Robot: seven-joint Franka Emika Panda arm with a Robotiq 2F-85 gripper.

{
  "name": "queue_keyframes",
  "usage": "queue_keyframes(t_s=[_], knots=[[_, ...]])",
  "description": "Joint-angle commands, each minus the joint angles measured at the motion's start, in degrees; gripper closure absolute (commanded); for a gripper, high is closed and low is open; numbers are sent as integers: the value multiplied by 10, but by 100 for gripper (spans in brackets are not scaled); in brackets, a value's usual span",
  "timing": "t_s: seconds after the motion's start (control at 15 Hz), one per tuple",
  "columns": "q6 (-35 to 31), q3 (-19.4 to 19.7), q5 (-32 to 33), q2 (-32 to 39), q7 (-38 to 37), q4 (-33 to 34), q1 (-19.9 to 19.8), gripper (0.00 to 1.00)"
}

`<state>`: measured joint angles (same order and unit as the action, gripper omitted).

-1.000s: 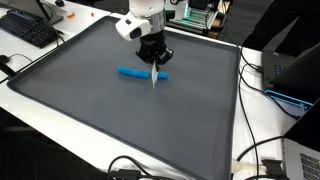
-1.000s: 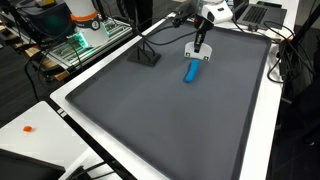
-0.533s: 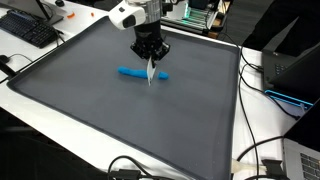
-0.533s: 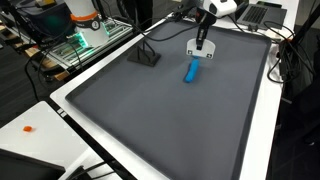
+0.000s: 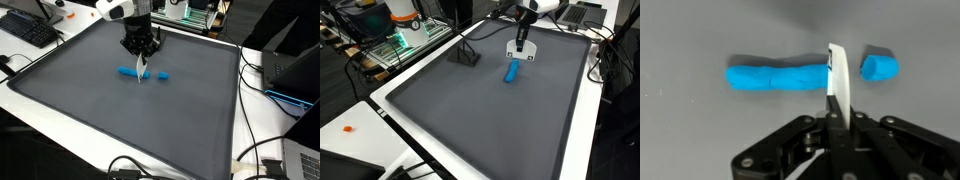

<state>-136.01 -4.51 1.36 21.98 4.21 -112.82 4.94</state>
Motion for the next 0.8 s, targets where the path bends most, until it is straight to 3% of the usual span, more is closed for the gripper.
queue_keyframes(t_s=[0.0, 0.73], knots=[[-4, 5, 15, 5, 7, -3, -2, 99], [-25, 7, 31, 31, 14, -12, -2, 99]])
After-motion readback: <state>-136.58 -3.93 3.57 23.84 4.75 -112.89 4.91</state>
